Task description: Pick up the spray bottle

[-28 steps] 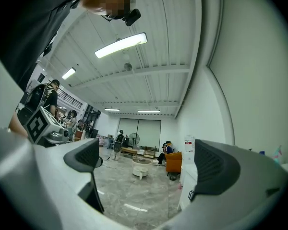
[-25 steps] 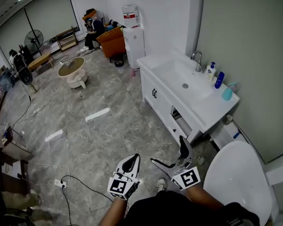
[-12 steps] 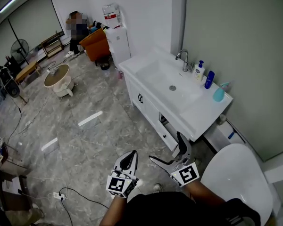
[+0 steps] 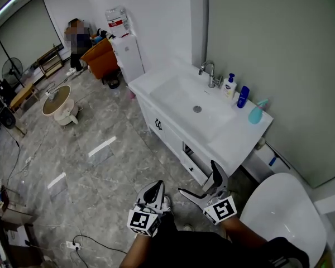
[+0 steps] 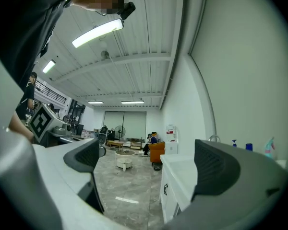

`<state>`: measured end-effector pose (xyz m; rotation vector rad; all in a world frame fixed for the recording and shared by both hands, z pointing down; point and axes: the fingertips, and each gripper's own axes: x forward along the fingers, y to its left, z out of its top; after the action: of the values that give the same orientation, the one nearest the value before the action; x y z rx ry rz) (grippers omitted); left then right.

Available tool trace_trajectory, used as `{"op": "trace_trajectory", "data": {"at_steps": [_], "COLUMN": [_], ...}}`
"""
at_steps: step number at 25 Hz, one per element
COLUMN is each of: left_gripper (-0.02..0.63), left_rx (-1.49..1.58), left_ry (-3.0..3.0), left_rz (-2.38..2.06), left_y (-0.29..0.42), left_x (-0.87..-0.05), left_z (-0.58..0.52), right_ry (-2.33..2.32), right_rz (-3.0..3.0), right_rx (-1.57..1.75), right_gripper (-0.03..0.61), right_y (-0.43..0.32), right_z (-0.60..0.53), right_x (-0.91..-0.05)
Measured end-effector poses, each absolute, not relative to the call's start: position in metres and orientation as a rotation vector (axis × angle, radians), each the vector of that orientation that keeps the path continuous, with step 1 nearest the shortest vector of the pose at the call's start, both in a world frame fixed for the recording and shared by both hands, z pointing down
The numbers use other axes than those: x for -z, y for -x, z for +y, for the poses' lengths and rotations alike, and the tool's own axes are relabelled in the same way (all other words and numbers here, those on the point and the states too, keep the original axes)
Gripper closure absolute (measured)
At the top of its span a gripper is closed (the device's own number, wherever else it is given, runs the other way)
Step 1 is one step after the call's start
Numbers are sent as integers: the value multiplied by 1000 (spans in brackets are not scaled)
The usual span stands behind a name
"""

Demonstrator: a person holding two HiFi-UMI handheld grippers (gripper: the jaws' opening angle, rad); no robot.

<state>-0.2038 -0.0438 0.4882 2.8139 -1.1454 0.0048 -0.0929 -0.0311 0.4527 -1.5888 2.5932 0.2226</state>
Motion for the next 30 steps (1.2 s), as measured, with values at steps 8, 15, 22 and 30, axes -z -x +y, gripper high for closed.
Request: {"op": "trace_trajectory", "data": {"at_steps": [8, 15, 22, 30], "left_gripper": [618, 618, 618, 618], "left_rx": [-18, 1, -4, -56], "left_ry": [-2875, -2914, -2956, -2965], "left_rz": [-1017, -888, -745, -537], "left_y": [187, 176, 165, 134], "left_x": [-481, -476, -475, -484], "left_z": [-122, -192, -249, -281], "right_ry": [1692, 1795, 1912, 2105], "right_rz": [2533, 2455, 2386, 2278], "right_rx": [-268, -241, -227, -201], "right_gripper": [-12, -12, -12, -12], "right_y": [84, 76, 71, 40], "right_z": [-102, -167, -215, -233], "right_x": [-443, -440, -441, -443]}}
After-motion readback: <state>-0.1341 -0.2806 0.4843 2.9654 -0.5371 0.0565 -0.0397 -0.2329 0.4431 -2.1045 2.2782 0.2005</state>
